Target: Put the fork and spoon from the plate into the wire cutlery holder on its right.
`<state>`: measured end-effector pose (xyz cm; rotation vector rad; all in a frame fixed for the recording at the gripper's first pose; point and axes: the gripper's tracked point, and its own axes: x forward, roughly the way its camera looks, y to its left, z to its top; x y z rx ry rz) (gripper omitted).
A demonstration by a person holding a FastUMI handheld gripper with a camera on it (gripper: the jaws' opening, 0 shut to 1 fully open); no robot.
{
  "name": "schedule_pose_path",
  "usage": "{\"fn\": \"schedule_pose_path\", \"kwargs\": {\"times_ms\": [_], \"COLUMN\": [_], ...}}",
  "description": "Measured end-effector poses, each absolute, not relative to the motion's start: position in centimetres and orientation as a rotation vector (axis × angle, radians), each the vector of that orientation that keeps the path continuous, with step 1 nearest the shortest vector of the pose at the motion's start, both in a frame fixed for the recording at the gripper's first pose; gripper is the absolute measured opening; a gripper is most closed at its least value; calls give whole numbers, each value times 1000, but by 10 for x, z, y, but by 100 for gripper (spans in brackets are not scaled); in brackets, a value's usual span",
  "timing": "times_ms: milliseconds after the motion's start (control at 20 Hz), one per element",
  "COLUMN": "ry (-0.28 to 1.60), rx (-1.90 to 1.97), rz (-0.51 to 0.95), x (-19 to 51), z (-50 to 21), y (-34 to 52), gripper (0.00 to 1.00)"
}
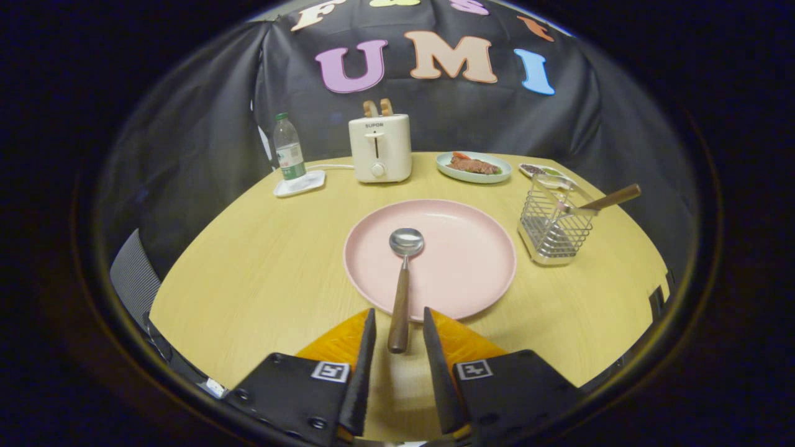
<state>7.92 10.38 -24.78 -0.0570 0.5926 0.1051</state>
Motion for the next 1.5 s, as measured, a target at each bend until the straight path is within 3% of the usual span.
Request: {"fn": "schedule_pose_path", "kwargs": {"times_ms": [200,250,350,550,1100,1500], "ry": [608,609,610,608,631,571], "rx": [-62,-55,-51,-74,-7,36], "rz": [69,69,61,41,81,104], "x": [96,84,83,82,76,80], "z": [-261,-250,-250,-250,-234,-180], "y": [99,98,100,96,94,79], "gripper": [30,17,17,5,5,4]}}
